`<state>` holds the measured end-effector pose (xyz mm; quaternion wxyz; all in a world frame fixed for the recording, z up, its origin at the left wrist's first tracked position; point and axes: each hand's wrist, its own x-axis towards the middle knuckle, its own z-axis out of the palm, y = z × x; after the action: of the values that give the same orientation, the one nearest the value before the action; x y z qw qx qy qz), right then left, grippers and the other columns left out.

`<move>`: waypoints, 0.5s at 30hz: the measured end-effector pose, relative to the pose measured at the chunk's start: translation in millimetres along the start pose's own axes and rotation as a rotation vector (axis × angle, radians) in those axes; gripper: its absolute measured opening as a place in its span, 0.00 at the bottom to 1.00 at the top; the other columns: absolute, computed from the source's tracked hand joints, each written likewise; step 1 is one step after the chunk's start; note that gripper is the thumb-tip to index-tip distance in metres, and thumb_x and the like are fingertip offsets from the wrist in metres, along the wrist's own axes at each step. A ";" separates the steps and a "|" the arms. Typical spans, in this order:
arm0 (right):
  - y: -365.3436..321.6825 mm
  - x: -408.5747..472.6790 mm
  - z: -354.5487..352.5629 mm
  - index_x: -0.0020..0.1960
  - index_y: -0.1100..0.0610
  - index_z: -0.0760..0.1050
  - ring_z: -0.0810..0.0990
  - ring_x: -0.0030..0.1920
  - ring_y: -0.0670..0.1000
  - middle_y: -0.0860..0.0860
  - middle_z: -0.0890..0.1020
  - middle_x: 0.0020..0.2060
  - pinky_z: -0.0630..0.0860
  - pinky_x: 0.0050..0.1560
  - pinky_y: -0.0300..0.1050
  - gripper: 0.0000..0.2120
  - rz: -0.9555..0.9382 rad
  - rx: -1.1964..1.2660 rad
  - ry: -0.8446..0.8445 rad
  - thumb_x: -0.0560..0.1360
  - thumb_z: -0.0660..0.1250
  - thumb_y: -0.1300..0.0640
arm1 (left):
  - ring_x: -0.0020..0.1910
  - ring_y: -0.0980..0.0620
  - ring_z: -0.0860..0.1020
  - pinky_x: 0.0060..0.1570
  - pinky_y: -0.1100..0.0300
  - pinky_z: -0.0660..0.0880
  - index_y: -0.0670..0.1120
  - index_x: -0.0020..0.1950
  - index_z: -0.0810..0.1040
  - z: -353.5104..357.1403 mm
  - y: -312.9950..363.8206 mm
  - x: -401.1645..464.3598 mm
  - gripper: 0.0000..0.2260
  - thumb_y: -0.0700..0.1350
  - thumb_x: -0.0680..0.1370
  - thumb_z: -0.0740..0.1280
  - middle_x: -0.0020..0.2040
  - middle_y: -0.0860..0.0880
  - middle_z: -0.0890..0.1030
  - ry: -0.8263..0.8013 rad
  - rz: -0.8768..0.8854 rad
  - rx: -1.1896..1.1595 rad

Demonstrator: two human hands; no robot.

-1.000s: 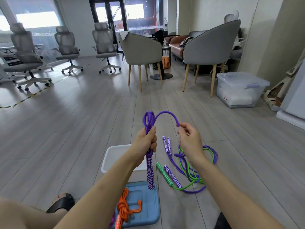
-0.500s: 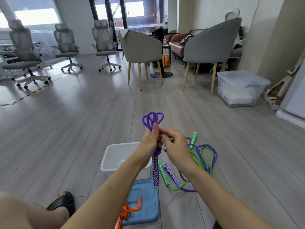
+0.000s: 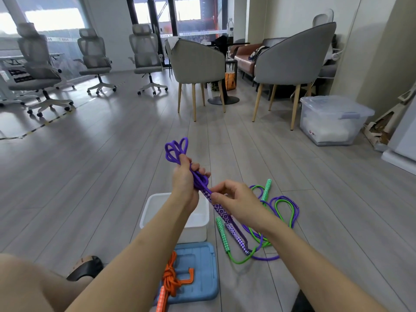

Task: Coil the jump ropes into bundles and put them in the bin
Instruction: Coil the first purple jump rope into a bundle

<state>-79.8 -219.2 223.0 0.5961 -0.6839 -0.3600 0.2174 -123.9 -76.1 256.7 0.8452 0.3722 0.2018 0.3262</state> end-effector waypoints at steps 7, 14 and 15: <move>14.2 -8.3 -24.7 0.45 0.50 0.81 0.69 0.32 0.47 0.44 0.71 0.29 0.66 0.36 0.45 0.08 -0.021 -0.257 -0.134 0.82 0.68 0.51 | 0.23 0.57 0.62 0.23 0.64 0.63 0.49 0.44 0.69 -10.4 47.3 19.8 0.16 0.58 0.85 0.57 0.28 0.55 0.65 0.104 0.093 -0.116; 2.5 0.4 -39.6 0.49 0.48 0.82 0.72 0.42 0.50 0.52 0.76 0.39 0.70 0.47 0.50 0.08 -0.124 -0.046 -0.008 0.79 0.69 0.45 | 0.25 0.56 0.64 0.24 0.62 0.65 0.48 0.47 0.70 -9.6 47.0 8.0 0.15 0.57 0.85 0.57 0.30 0.53 0.67 -0.115 0.062 0.290; -1.8 0.3 -42.3 0.50 0.48 0.82 0.73 0.42 0.50 0.51 0.77 0.39 0.70 0.47 0.49 0.08 -0.139 -0.068 -0.017 0.79 0.69 0.45 | 0.25 0.55 0.65 0.25 0.62 0.66 0.47 0.48 0.70 -10.2 44.3 5.9 0.14 0.56 0.85 0.57 0.30 0.53 0.68 -0.154 0.077 0.369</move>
<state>-49.3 -246.7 233.1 0.5834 -0.6751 -0.4187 0.1689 -143.5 -44.3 283.3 0.7627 0.5519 0.1785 0.2862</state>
